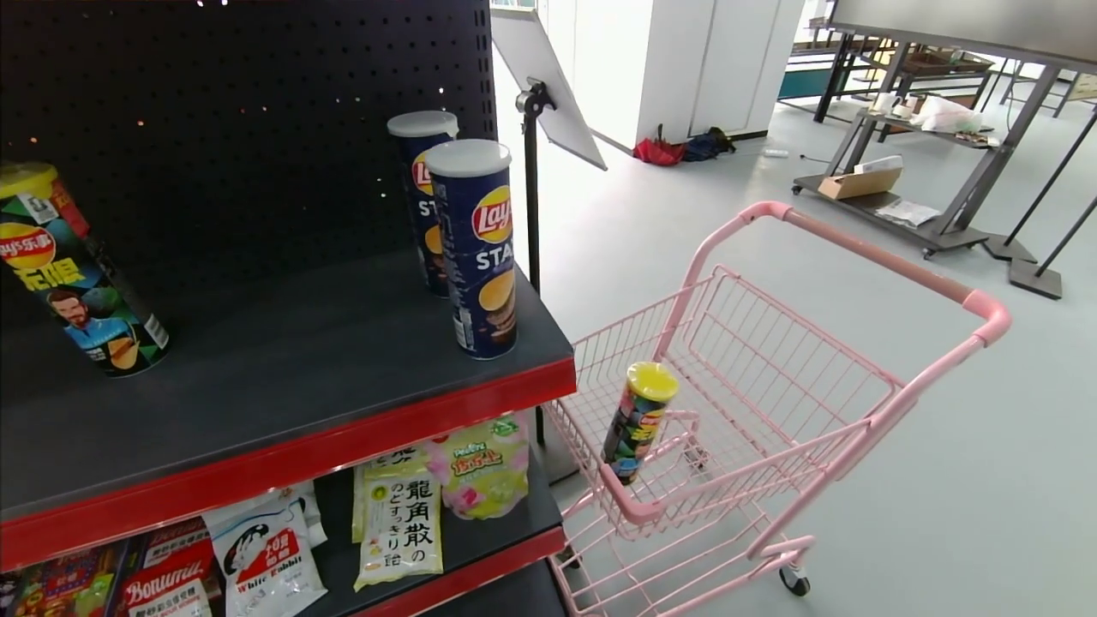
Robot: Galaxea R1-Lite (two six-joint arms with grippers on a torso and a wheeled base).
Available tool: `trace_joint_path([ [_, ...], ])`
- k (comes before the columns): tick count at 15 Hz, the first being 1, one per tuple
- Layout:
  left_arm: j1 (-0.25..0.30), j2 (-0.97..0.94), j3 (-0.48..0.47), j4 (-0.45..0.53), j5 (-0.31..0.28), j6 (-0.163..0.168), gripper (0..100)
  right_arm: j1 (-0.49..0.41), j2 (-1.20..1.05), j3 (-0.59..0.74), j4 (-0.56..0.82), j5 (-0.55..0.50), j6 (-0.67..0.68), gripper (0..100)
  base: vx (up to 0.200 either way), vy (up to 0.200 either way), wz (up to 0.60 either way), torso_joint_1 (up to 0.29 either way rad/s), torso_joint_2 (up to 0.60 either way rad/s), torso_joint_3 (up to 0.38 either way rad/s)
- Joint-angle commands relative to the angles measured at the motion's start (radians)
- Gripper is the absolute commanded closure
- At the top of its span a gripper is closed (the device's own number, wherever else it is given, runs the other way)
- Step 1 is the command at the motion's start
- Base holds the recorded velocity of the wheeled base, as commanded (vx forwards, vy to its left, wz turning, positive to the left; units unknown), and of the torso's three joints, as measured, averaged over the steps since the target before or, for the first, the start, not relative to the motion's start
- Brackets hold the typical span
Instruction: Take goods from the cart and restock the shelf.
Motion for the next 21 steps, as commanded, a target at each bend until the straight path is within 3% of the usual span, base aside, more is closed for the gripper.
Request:
trace_joint_path([
  [1, 0.001, 0.000, 0.000, 0.000, 0.000, 0.000, 0, 0.001, 0.000, -0.001, 0.000, 0.000, 0.000, 0, 0.000, 0.000, 0.00, -0.154, 0.41, 0.246],
  [5, 0.001, 0.000, 0.000, 0.000, 0.000, 0.000, 0, 0.002, 0.000, -0.001, 0.000, -0.002, -0.001, 0, 0.000, 0.000, 0.00, -0.161, 0.46, 0.294],
  [11, 0.001, 0.000, 0.000, 0.000, 0.000, -0.001, 0, 0.010, 0.054, -0.021, -0.002, 0.010, -0.013, 0, 0.000, 0.000, 0.00, -0.021, 0.06, 0.039],
  [13, 0.001, 0.000, 0.000, 0.000, 0.000, 0.000, 0, 0.044, 0.542, -0.501, -0.008, 0.063, 0.137, 0, 0.000, 0.000, 0.00, 0.000, 0.00, 0.000],
  [14, 0.001, 0.000, 0.000, 0.000, 0.000, 0.000, 0, 0.064, 0.686, -0.588, -0.008, 0.090, 0.140, 0, 0.000, 0.000, 0.00, 0.000, 0.00, 0.000],
  [15, 0.001, 0.000, 0.000, 0.000, 0.000, 0.000, 0, 0.096, 0.812, -0.590, -0.037, 0.125, 0.109, 0, 0.000, 0.000, 0.00, 0.000, 0.00, 0.000],
  [16, 0.001, 0.000, 0.000, 0.000, 0.000, 0.000, 0, 0.111, 0.933, -0.585, -0.107, 0.130, 0.117, 0, 0.000, 0.000, 0.00, 0.000, 0.00, 0.000],
  [17, 0.001, 0.000, 0.000, 0.000, -0.001, 0.000, 0, 0.131, 1.165, -0.554, -0.331, 0.135, 0.161, 0, 0.000, 0.000, 0.00, 0.000, 0.00, 0.000],
  [19, 0.001, 0.000, 0.000, 0.000, 0.000, 0.000, 0, 0.202, 1.445, -0.484, -0.635, 0.165, 0.188, 0, 0.000, 0.000, 0.00, 0.000, 0.00, 0.000],
  [21, 0.001, 0.000, 0.000, 0.000, 0.000, 0.000, 0, 0.251, 1.645, -0.488, -0.778, 0.168, 0.180, 0, 0.000, 0.000, 0.00, 0.000, 0.00, 0.000],
])
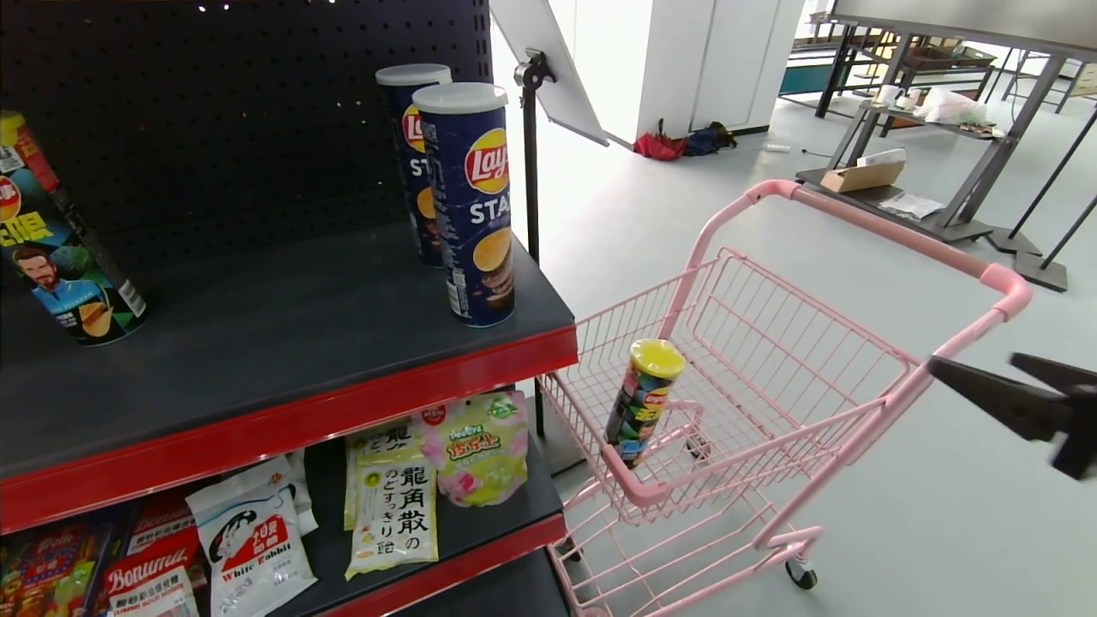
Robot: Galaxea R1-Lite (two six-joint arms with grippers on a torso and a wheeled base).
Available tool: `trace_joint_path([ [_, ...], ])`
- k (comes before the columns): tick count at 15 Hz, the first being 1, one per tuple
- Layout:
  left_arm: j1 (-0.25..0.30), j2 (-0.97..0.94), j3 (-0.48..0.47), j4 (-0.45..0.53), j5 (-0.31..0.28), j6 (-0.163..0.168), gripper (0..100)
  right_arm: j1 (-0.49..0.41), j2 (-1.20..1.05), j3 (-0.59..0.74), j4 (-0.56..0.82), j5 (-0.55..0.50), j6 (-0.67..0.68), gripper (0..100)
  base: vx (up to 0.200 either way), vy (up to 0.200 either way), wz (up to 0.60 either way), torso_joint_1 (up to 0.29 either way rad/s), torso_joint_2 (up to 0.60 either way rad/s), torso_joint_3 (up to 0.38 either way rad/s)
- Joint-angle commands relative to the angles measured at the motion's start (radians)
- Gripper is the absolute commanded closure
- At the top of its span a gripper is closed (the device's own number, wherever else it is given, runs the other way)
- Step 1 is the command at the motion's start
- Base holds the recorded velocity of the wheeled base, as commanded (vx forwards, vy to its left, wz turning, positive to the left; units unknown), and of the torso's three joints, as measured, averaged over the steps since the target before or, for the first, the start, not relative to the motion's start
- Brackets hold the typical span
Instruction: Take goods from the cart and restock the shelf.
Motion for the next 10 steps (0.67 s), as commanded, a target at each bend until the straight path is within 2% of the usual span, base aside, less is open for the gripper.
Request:
trace_joint_path([
  [1, 0.000, 0.000, 0.000, 0.000, 0.001, 0.000, 0, 0.132, 0.659, -0.063, -0.388, 0.041, 0.039, 0, 0.000, 0.000, 0.00, 0.000, 0.00, 0.000],
  [3, 0.000, 0.000, 0.000, 0.000, 0.002, 0.001, 0, 0.136, 0.767, -0.075, -0.485, 0.041, 0.039, 0, 0.000, 0.000, 0.00, 0.000, 0.00, 0.000],
  [4, 0.000, 0.000, 0.000, 0.000, 0.002, 0.001, 0, 0.167, 0.820, -0.077, -0.552, 0.041, 0.045, 0, 0.000, 0.000, 0.00, 0.000, 0.00, 0.000],
  [7, 0.000, 0.000, 0.000, -0.001, 0.002, 0.003, 0, 0.236, 0.853, -0.094, -0.565, 0.042, 0.046, 0, 0.000, 0.000, 0.00, 0.000, 0.00, 0.000],
  [10, 0.000, 0.000, 0.000, -0.001, 0.004, 0.005, 0, 0.247, 0.909, -0.130, -0.565, 0.041, 0.043, 0, 0.000, 0.000, 0.00, 0.000, 0.00, 0.000],
])
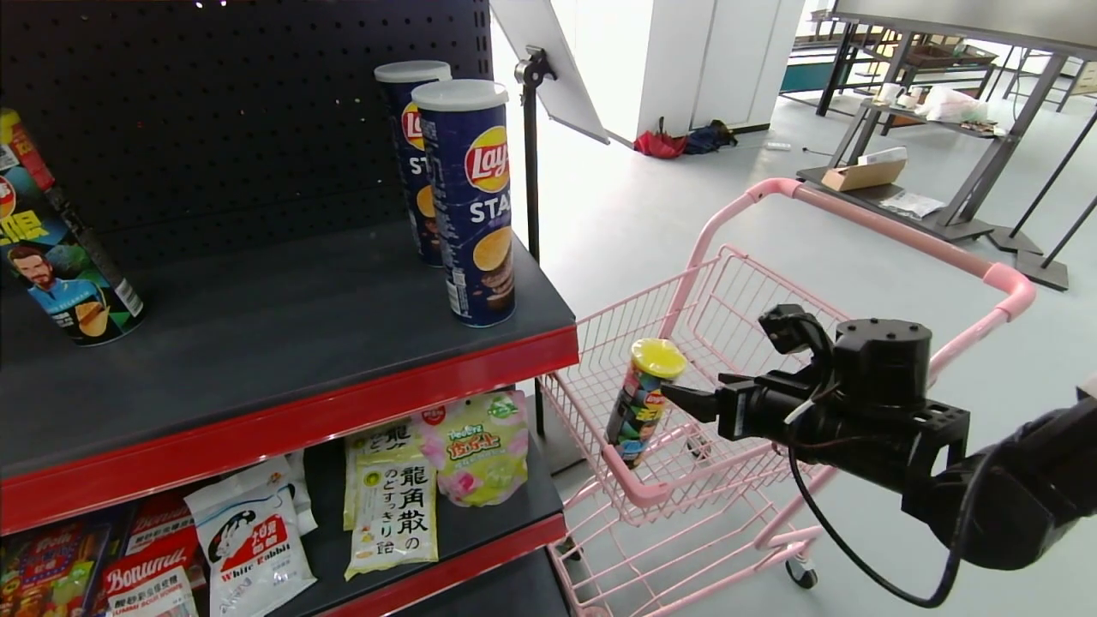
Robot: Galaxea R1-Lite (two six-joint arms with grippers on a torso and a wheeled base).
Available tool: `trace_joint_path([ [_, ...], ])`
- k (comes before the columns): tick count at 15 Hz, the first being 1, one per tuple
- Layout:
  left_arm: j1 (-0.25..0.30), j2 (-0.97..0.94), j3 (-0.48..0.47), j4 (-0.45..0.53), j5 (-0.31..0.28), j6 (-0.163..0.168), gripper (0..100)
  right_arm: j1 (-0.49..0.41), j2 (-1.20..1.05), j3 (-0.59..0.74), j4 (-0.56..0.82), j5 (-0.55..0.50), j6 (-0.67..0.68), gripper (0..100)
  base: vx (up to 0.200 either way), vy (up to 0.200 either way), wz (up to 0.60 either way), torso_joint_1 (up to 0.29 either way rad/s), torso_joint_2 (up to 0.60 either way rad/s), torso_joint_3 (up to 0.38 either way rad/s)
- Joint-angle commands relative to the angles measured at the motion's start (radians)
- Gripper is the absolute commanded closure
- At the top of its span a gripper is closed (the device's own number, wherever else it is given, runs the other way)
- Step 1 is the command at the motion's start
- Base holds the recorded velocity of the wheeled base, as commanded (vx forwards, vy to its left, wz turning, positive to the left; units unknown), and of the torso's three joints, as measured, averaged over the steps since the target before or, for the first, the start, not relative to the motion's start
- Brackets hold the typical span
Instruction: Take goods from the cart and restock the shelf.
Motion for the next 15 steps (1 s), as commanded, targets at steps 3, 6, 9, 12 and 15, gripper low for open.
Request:
trace_joint_path([
  [3, 0.000, 0.000, 0.000, 0.000, 0.000, 0.000, 0, 0.005, 0.119, -0.049, -0.017, 0.003, 0.004, 0, 0.000, 0.000, 0.00, 0.000, 0.00, 0.000],
  [6, 0.000, 0.000, 0.000, 0.000, 0.000, 0.000, 0, 0.010, 0.170, -0.061, -0.062, 0.020, 0.002, 0, 0.000, 0.000, 0.00, 0.000, 0.00, 0.000],
  [9, 0.000, 0.000, 0.000, 0.000, 0.000, 0.000, 0, 0.010, 0.213, -0.093, -0.083, 0.025, 0.004, 0, 0.000, 0.000, 0.00, 0.000, 0.00, 0.000],
  [12, 0.000, 0.000, 0.000, 0.000, 0.002, 0.000, 0, 0.010, 0.268, -0.142, -0.089, 0.025, 0.002, 0, 0.000, 0.000, 0.00, 0.000, 0.00, 0.000],
  [15, 0.000, 0.000, 0.000, 0.000, 0.002, 0.000, 0, 0.008, 0.323, -0.216, -0.089, 0.025, 0.004, 0, 0.000, 0.000, 0.00, 0.000, 0.00, 0.000],
])
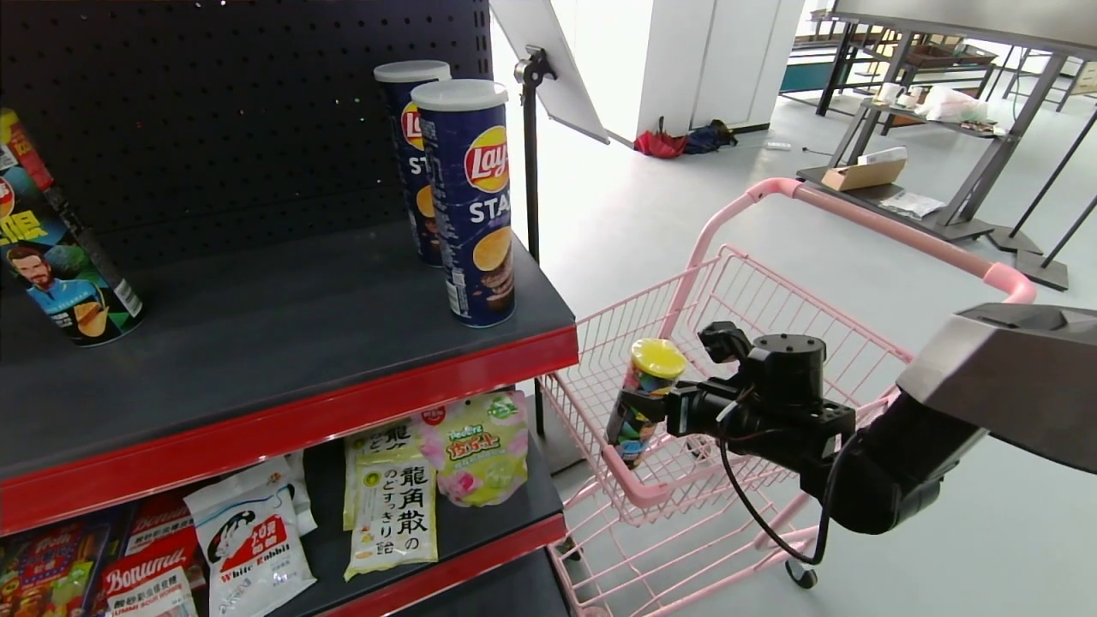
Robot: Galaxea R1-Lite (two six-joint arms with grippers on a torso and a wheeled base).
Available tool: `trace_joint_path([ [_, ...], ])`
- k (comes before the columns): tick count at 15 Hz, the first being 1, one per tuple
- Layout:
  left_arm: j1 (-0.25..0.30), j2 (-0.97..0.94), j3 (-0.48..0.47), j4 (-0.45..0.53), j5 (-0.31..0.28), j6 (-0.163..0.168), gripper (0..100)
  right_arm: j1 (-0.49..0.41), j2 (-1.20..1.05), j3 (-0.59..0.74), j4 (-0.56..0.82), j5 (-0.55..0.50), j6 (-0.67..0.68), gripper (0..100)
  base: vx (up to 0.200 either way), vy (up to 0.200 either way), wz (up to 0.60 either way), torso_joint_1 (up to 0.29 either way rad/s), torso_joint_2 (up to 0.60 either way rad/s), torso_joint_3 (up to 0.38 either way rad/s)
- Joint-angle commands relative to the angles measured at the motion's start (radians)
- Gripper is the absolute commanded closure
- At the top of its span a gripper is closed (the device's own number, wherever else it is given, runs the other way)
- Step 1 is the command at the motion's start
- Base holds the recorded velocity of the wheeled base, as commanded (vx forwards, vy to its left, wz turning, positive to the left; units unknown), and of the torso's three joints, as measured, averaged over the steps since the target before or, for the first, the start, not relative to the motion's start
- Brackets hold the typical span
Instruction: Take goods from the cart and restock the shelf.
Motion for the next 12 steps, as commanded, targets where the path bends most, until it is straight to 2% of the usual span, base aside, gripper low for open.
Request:
trace_joint_path([
  [1, 0.000, 0.000, 0.000, 0.000, 0.000, 0.000, 0, -0.001, 0.049, -0.047, 0.000, 0.000, -0.001, 0, 0.000, 0.000, 0.00, 0.000, 0.00, 0.000],
  [8, 0.000, 0.000, 0.000, 0.000, 0.000, 0.000, 0, -0.001, 0.139, -0.144, -0.026, -0.006, -0.007, 0, 0.000, 0.000, 0.00, 0.000, 0.00, 0.000],
  [9, 0.000, 0.000, 0.000, 0.000, 0.000, 0.000, 0, 0.001, 0.149, -0.139, -0.060, -0.006, -0.004, 100, 0.000, 0.000, 0.00, 0.000, 0.00, 0.000],
  [12, 0.000, 0.000, 0.000, 0.000, 0.000, 0.000, 0, -0.001, 0.153, -0.122, -0.072, -0.012, -0.004, 100, 0.000, 0.000, 0.00, 0.000, 0.00, 0.000],
])
